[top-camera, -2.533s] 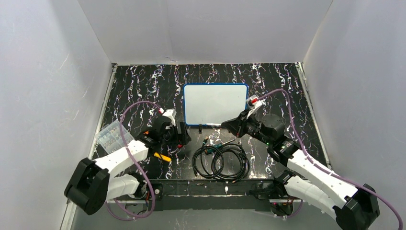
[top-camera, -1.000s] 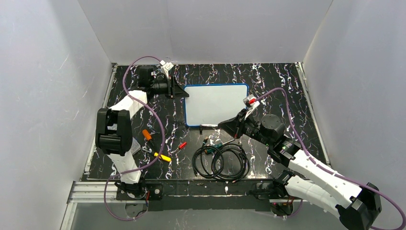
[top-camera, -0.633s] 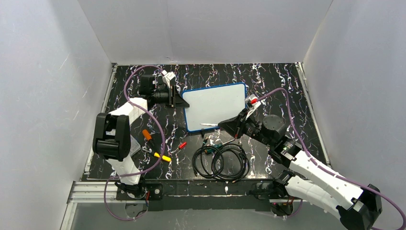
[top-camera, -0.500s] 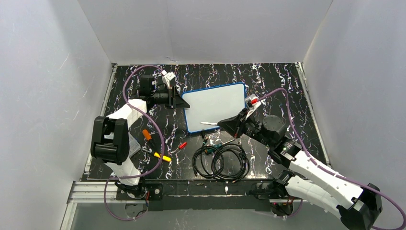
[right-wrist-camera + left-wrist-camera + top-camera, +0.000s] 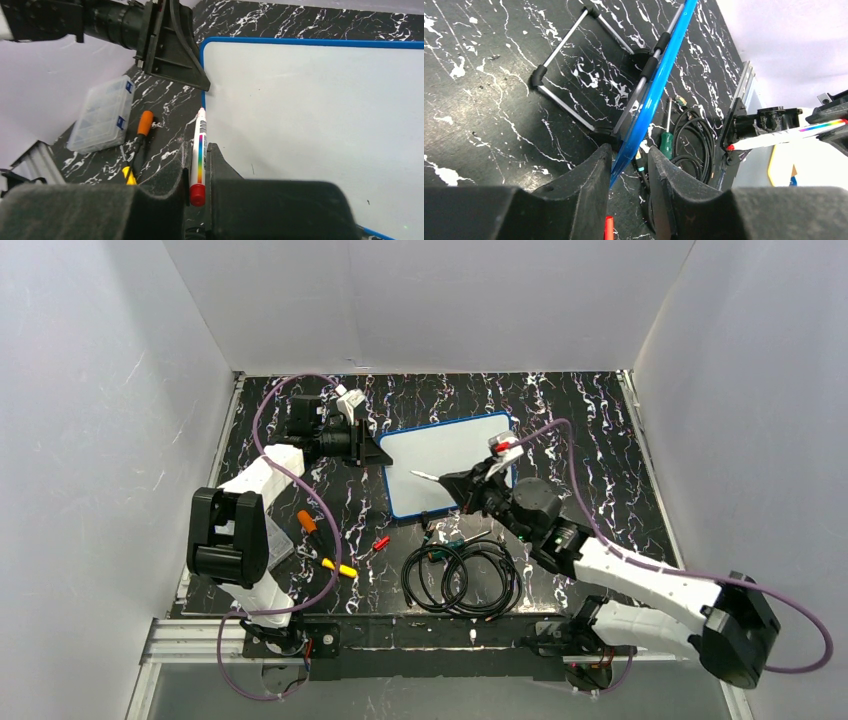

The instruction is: Write a sentence on the whiteboard

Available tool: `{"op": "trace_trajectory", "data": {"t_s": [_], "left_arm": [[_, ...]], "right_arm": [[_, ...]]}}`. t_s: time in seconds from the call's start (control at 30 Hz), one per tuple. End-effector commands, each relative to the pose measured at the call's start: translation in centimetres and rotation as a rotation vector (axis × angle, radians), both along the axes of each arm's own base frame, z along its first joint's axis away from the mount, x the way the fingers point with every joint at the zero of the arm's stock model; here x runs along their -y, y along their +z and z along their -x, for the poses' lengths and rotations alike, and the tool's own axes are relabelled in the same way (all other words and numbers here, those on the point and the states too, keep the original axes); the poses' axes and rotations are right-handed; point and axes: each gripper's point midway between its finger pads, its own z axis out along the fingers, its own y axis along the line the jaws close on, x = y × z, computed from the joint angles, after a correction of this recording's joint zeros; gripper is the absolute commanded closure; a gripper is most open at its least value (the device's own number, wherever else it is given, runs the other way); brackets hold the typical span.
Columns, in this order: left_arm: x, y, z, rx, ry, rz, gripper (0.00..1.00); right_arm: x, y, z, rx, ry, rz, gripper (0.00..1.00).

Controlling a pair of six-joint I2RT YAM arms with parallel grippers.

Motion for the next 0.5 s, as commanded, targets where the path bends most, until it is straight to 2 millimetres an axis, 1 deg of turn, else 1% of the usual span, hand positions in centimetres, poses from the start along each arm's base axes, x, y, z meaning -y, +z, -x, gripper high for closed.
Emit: {"op": "trace_trajectory", "data": {"t_s": [0.0,0.13,0.23,0.33,0.4,0.47], "left_arm": [[-0.5,1.7,0.3,0.063,-0.011,-0.050,0.71],[-0.5,1.7,0.4,0.064,-0.017,-0.047,0.79],[-0.6,1.5,0.4,0.067,-0.018,-0.062,0.83],[-0.6,1.5,0.4,0.071,-0.022,-0.063,0.88],[-0.6,1.5,0.4,0.076,-0.023,-0.066,0.93],[-0.7,1.4,0.5,0.080,-0.026,-0.071,0.95]], "right_arm": [[-1.4,4.7,-1.8,0.138,-0.087,-0.061,0.99],[-3.0,5.2,-2.0,0.182,-0.111,-0.049,0.99],[-3.5,5.3,-2.5,0.207,-0.140,-0.040,0.99],[-4.1,5.2,-3.0,0.226,-0.161,-0.025,0.99],[-4.7,4.8,-3.5,0.233,-0.167,-0.002,0.99],[-5.2,4.8,-3.8,0.247,-0.169,0.009,0.99]]}}
